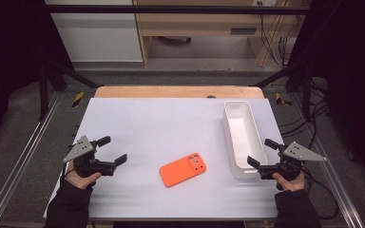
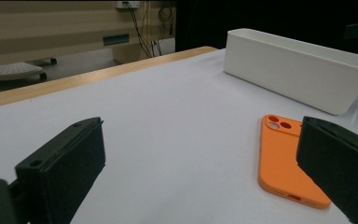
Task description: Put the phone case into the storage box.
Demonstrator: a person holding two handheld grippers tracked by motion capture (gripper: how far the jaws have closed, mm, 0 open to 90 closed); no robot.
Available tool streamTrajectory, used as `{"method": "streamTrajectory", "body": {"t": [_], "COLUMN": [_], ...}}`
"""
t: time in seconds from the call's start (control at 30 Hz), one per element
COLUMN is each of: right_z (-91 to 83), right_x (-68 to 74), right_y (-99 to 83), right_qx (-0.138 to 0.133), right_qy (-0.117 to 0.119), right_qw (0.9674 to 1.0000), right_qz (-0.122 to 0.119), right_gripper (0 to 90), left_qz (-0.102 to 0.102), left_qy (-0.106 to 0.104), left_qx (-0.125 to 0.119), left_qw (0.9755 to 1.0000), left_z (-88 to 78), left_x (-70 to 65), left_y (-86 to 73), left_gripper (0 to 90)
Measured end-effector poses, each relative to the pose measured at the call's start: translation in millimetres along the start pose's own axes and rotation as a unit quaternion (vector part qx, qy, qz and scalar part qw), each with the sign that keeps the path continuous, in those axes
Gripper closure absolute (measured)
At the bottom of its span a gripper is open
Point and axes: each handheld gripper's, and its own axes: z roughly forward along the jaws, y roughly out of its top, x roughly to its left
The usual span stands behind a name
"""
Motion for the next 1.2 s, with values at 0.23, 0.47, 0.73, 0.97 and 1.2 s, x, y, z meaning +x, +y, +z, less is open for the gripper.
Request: {"method": "streamTrajectory", "body": {"t": [0.23,0.47,0.73,0.97,1.2], "right_z": [-0.6,-0.7,-0.9,-0.9,-1.3], "right_x": [0.1,0.2,0.1,0.5,0.8], "right_y": [0.3,0.4,0.5,0.6,1.3], "right_qx": [0.000,0.001,0.000,0.000,0.000], "right_qy": [0.000,0.001,0.001,0.001,0.000], "right_qw": [1.0000,1.0000,1.0000,1.0000,1.0000], "right_qz": [0.000,-0.004,-0.004,-0.005,-0.007], "right_gripper": [0.4,0.4,0.4,0.4,0.4], "left_qz": [0.001,0.001,0.001,0.005,0.010], "left_qy": [-0.001,-0.003,-0.004,-0.004,-0.011], "left_qx": [0.003,0.002,0.007,0.018,0.036], "left_qw": [1.0000,1.0000,1.0000,0.9998,0.9992], "left_z": [0.7,1.5,4.1,9.0,17.3], "left_x": [-0.9,-1.9,-5.9,-12.7,-24.7], "left_y": [-0.3,0.0,2.9,7.4,12.4], "left_gripper": [0.7,0.6,0.4,0.4,0.2]}}
